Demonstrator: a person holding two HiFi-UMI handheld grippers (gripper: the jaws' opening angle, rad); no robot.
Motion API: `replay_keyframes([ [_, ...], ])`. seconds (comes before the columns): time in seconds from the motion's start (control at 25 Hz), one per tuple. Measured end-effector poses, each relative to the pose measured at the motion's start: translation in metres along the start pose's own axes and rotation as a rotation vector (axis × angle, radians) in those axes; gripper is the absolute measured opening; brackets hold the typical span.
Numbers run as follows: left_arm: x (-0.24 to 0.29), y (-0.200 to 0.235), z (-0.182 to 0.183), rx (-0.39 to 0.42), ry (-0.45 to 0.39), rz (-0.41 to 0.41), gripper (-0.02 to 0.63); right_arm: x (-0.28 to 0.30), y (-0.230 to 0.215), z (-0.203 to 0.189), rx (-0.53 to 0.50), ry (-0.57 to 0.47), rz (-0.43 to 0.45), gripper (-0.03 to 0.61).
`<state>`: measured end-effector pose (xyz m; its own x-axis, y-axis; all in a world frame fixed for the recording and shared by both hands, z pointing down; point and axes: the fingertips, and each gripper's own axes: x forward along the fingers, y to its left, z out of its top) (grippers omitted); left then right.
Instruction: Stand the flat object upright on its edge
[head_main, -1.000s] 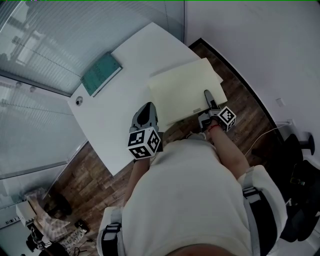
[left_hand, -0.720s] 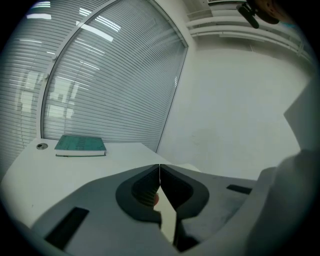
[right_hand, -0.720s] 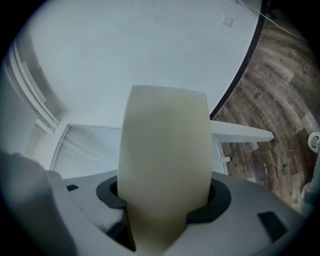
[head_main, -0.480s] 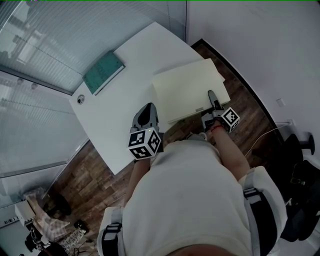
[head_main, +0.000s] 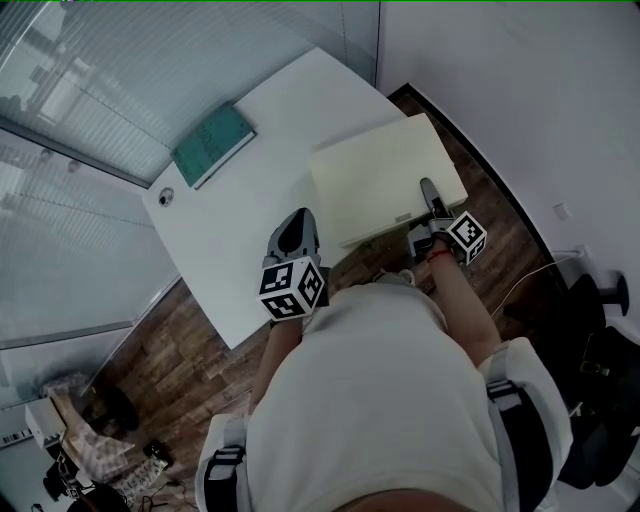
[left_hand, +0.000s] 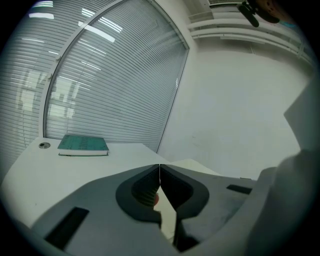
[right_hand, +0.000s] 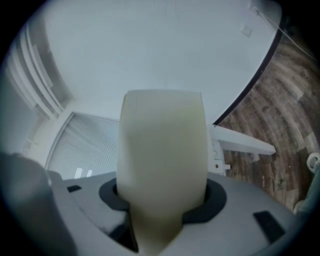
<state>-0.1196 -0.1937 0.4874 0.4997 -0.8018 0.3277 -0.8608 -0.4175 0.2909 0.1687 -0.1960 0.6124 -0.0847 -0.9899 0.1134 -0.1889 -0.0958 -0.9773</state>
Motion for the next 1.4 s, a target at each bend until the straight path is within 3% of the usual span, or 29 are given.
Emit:
replay_keyframes([
  [0.76, -0.007, 0.006, 0.003, -0.025, -0.02, 0.037, 0.021, 0.034, 0.076, 0.018, -0.259, 0.046, 0.018, 0.256],
  [1.4, 0.005, -0.006, 0.013, -0.056, -0.047, 0.12, 0.021, 0.079, 0.146, 0.032, -0.595, 0.134, 0.057, 0.256],
])
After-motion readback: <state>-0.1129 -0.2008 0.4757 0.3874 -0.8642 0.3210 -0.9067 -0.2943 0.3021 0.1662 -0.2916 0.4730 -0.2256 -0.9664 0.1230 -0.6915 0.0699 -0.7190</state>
